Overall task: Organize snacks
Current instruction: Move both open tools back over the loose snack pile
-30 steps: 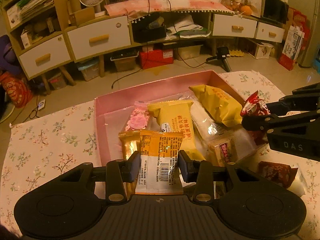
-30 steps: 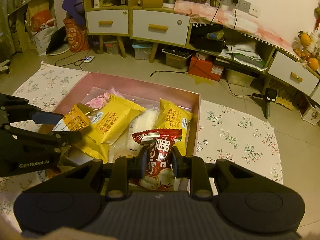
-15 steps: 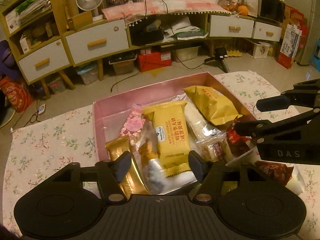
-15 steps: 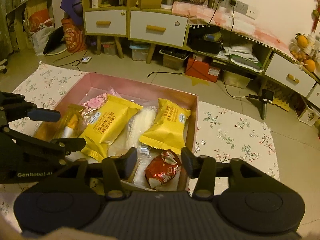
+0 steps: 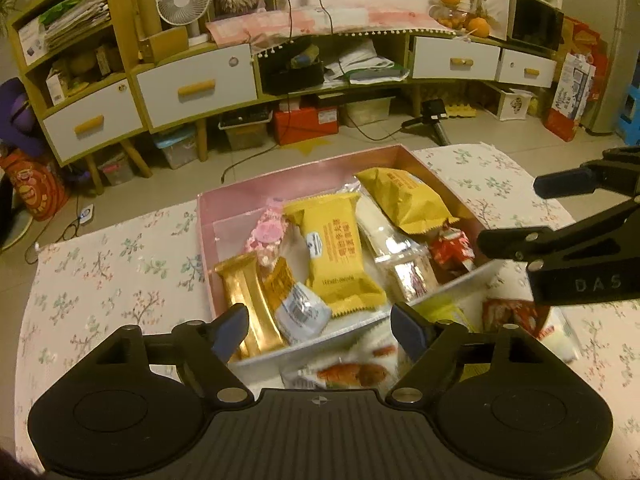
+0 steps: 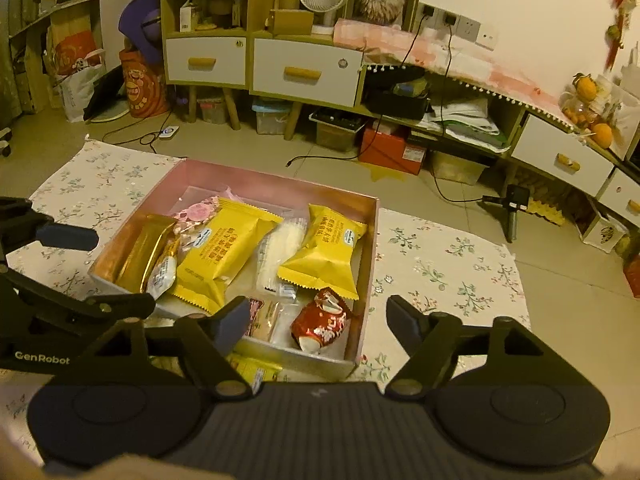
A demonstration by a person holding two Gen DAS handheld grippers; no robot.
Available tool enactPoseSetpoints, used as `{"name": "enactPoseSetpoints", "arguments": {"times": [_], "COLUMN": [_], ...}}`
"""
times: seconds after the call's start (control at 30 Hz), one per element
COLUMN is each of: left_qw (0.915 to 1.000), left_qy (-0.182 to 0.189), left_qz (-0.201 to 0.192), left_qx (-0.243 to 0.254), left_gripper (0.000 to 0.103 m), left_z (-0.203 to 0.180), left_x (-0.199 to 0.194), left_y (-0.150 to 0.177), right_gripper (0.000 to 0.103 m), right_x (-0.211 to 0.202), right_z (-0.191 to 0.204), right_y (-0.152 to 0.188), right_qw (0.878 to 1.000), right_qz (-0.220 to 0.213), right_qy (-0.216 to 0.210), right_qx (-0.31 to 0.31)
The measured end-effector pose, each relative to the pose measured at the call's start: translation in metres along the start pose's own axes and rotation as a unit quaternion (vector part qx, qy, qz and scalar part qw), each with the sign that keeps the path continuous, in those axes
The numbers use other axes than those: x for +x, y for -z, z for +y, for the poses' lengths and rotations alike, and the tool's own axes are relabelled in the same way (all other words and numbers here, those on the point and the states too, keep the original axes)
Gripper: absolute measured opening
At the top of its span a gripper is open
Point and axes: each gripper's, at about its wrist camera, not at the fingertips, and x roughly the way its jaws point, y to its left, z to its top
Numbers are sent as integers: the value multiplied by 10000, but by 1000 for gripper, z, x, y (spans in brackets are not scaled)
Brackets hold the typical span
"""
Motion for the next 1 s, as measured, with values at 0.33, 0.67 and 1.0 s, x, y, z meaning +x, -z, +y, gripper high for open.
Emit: {"name": "enactPoseSetpoints", "arguments": {"times": [0.33, 0.67, 1.0], "left_qw": [10000, 9996, 9990], "left_qy": [60, -24, 62], "left_qz": [40, 205, 293], "left_qx": [3, 202, 321], "left_gripper": [86, 92, 95], "left_z": [-5, -10, -19], "left_x": [-25, -40, -51], "left_y": [24, 49, 79], "right_gripper": [82, 87, 90], "right_x": [-25, -39, -49], "right_z": [6, 23, 36], "right_y": [16, 38, 56], "right_qw": [10000, 9999, 9994], "right_qz": [7, 131, 199], "right_qy": [28, -85, -247], "right_qx": [12, -66, -171]}}
